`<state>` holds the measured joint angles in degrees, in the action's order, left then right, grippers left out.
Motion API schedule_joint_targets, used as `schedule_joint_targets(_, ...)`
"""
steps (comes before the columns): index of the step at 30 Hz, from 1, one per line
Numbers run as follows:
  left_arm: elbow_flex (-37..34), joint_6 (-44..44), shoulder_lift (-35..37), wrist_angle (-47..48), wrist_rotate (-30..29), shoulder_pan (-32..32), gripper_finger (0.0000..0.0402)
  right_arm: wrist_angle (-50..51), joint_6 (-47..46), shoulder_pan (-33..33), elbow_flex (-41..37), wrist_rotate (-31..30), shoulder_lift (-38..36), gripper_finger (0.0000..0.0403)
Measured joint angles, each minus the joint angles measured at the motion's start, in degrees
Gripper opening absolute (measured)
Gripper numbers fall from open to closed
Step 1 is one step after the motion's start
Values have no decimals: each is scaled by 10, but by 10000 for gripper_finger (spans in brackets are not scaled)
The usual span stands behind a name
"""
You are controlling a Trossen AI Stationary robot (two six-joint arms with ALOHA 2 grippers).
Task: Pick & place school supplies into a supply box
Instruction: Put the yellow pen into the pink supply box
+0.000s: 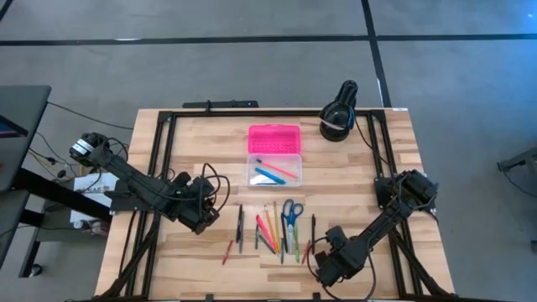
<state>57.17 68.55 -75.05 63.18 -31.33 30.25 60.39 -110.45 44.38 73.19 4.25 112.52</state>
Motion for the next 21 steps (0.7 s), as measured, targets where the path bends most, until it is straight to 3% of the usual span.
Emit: schedule_joint_targets(21,0,0,0,-3,-15,0,132,149,30,-4,63,-70,-47,21)
